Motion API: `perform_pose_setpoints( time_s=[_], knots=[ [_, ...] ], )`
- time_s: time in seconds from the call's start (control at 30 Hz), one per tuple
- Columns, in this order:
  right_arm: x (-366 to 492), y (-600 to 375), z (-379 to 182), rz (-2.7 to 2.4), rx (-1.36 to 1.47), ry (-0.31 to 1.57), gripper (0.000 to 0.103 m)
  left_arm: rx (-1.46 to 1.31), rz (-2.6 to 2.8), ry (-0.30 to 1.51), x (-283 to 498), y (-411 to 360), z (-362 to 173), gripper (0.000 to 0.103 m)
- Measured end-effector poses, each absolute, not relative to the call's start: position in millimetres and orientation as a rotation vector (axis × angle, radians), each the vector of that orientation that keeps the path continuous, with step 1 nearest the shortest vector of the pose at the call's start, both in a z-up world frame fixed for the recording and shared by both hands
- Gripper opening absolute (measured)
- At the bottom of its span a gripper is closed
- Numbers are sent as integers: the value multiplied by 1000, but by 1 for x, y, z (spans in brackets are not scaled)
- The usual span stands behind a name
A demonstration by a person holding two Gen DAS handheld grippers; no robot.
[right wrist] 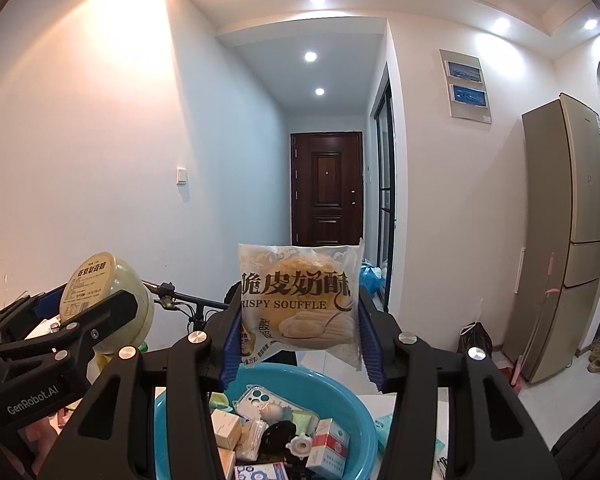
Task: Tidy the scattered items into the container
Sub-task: 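Lift the pastry bag with the right tool while the left tool carries the tin to the basin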
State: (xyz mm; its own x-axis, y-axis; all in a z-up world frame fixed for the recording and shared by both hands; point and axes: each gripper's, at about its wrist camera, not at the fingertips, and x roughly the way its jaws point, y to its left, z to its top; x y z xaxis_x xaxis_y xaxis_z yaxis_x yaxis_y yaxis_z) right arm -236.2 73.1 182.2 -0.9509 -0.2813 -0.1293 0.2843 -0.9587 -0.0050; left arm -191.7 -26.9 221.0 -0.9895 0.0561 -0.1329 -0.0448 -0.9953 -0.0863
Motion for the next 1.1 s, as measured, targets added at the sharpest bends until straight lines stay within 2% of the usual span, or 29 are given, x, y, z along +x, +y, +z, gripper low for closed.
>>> perform_pose_setpoints(
  time_s=[0.43,0.63,0.9,1.1],
  knots=[
    [-258,78,156,-2844,286,-23,49,-264,3099,-220,-210,-51,204,77],
    [-261,79,158,-2831,277,7,49,-288,3089,-160,-213,-41,198,77],
    [-277,82,149,-2826,341,-7,49,-324,3089,-179,-223,-39,191,77],
    [-297,79,135,-2830,428,7,49,-460,3040,-211,-252,-38,174,77]
  ],
)
